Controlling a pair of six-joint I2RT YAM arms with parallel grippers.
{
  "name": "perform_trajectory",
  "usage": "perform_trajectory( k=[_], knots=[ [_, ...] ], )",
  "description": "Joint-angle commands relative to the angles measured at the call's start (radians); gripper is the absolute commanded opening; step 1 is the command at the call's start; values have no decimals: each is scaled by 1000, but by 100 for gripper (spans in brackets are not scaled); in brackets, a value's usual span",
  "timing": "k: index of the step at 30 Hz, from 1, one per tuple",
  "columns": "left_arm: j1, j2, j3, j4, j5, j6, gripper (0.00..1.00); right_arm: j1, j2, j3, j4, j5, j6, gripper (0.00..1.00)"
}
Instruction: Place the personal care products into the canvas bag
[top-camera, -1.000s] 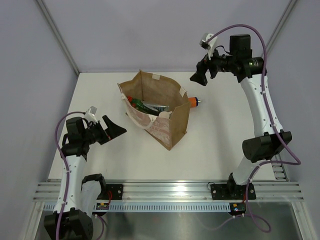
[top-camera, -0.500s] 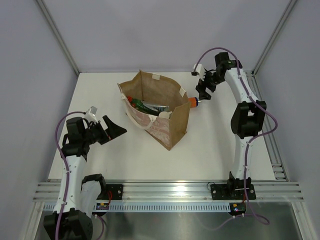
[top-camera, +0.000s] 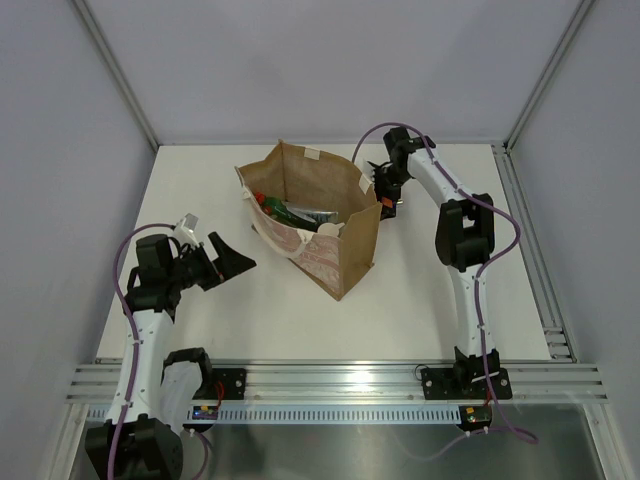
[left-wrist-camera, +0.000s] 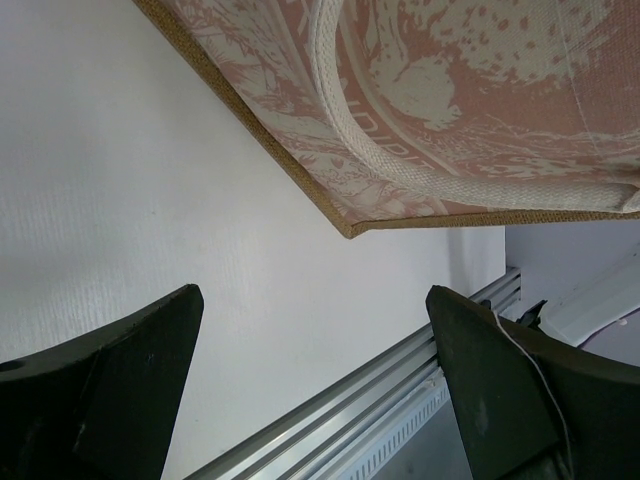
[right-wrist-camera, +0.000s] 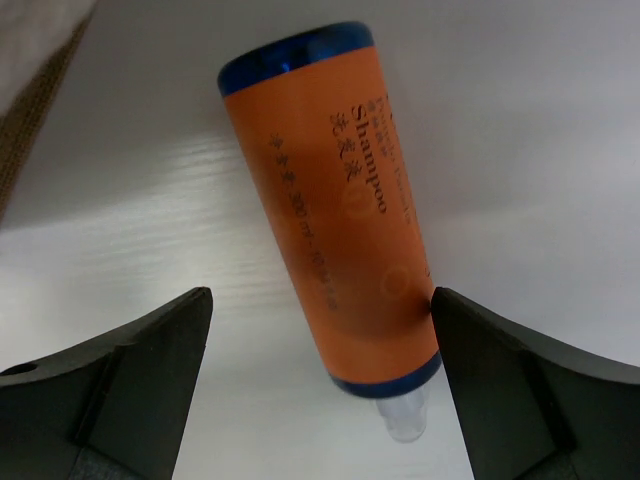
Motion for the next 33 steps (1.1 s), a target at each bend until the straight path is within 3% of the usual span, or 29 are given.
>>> perform_trajectory(
  k=[1, 5, 9, 12, 13, 18, 21, 23, 27, 33],
  knots=[
    [-8, 1, 3, 37, 4, 7, 99, 14, 34, 41, 41, 94, 7, 100],
    [-10, 2, 4, 35, 3, 7, 99, 43, 65, 26, 40, 168, 4, 98],
    [-10, 1, 4, 35, 4, 7, 99, 51, 79, 3, 32, 226, 45, 89],
    [-10, 1, 6, 33, 3, 7, 99, 46, 91, 19, -6, 264, 119, 74],
    [-10, -1, 7, 32, 3, 6, 99, 42, 94, 29, -20, 275, 162, 61],
    [-11, -13, 9, 30, 4, 9, 99, 5, 75, 64, -101, 260, 320, 29],
    [-11, -30, 7, 32, 7, 7, 99, -32, -2, 3, -103, 206, 395, 19],
    [-11, -41, 6, 33, 10, 6, 99, -71, -54, -54, -97, 128, 453, 16],
    [-14, -53, 1, 46, 18, 0, 99, -157, -233, -161, -88, -51, 555, 1],
    [-16, -54, -8, 70, 41, -16, 99, -233, -488, -335, -78, -283, 622, 0]
  ],
)
